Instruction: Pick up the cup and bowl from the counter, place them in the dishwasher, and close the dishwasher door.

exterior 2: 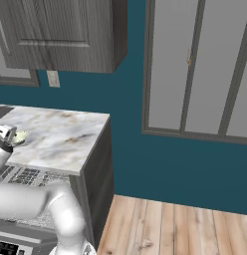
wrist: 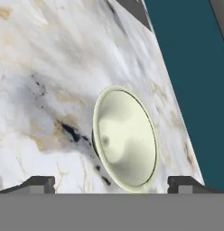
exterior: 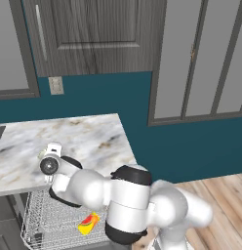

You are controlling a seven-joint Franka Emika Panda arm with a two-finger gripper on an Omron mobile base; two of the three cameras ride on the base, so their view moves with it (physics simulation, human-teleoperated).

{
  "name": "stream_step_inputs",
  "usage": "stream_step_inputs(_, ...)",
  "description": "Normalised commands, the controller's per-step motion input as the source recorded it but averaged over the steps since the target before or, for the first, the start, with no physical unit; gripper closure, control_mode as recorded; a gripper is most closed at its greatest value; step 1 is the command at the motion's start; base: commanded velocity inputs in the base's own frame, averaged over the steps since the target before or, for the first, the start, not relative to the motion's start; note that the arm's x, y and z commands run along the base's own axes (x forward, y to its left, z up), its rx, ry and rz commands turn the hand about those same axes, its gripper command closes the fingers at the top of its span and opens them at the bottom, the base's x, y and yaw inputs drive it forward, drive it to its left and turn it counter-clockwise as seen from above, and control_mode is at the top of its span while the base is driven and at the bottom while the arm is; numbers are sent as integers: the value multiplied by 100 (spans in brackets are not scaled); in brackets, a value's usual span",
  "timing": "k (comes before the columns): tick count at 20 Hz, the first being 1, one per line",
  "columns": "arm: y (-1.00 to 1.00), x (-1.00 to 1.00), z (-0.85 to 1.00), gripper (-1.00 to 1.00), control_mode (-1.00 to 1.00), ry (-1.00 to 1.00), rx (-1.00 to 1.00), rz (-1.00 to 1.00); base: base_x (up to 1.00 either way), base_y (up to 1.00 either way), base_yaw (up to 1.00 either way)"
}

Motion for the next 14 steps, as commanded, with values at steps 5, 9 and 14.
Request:
stream_step_inputs(5,28,27,-25,-100,-100,0,0,0,0,0,0)
stream_step_inputs(9,29,25,-24,100,-100,0,0,0,0,0,0)
stream_step_inputs(14,16,10,-16,100,-100,0,2,0,0,0,0)
